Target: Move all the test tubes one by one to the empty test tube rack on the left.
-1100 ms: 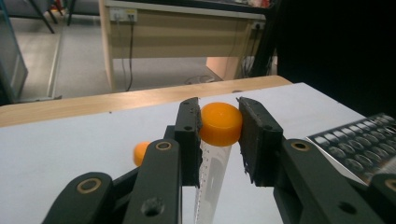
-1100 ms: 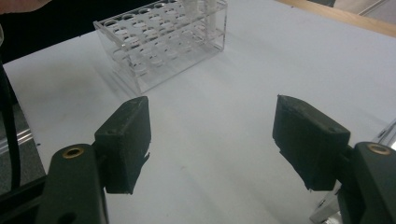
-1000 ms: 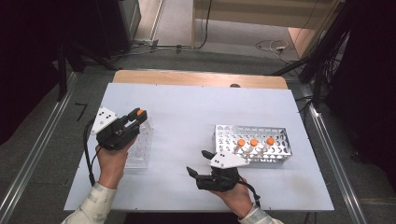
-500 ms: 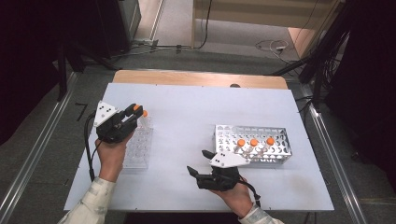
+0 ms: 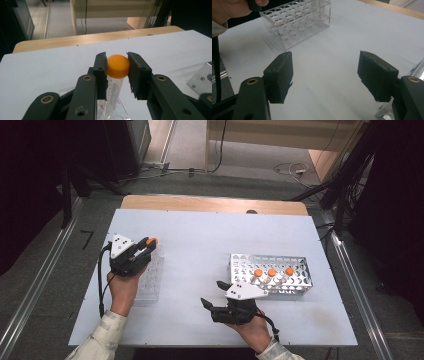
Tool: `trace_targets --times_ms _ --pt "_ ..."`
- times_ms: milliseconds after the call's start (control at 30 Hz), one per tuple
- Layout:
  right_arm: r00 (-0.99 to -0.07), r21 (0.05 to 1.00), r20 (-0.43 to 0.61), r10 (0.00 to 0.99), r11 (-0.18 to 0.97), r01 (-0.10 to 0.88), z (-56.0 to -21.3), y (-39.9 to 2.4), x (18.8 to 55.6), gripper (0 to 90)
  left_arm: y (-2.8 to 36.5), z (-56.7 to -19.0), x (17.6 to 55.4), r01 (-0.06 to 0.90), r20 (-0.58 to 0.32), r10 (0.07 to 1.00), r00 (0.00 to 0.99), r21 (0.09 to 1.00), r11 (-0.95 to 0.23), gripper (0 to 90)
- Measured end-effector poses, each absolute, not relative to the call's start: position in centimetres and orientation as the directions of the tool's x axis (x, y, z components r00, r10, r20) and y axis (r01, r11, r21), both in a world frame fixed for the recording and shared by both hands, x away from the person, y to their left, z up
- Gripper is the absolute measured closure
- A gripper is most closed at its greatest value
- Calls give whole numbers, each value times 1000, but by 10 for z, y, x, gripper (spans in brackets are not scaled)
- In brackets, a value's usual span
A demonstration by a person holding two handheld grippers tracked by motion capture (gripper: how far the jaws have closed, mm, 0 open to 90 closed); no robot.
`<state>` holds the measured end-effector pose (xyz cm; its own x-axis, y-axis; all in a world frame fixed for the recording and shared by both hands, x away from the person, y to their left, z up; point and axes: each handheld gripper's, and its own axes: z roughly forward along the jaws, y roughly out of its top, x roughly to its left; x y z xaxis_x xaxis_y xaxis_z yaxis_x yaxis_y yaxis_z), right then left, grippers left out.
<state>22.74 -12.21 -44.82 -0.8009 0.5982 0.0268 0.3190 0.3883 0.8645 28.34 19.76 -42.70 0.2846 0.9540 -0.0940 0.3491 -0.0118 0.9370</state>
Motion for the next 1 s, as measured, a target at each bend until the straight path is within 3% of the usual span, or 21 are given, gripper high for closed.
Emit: trace_targets --times_ms 633,833,1000 --pt "-797 865 30 603 383 323 -448 -124 227 275 196 -426 279 341 -116 949 295 940 9 570" --pt "-791 870 34 610 372 324 -446 -132 224 280 192 -422 273 334 -127 944 305 942 19 422" --pt "-774 880 27 633 352 318 -441 -147 220 283 190 -418 265 322 -134 939 317 947 27 382"
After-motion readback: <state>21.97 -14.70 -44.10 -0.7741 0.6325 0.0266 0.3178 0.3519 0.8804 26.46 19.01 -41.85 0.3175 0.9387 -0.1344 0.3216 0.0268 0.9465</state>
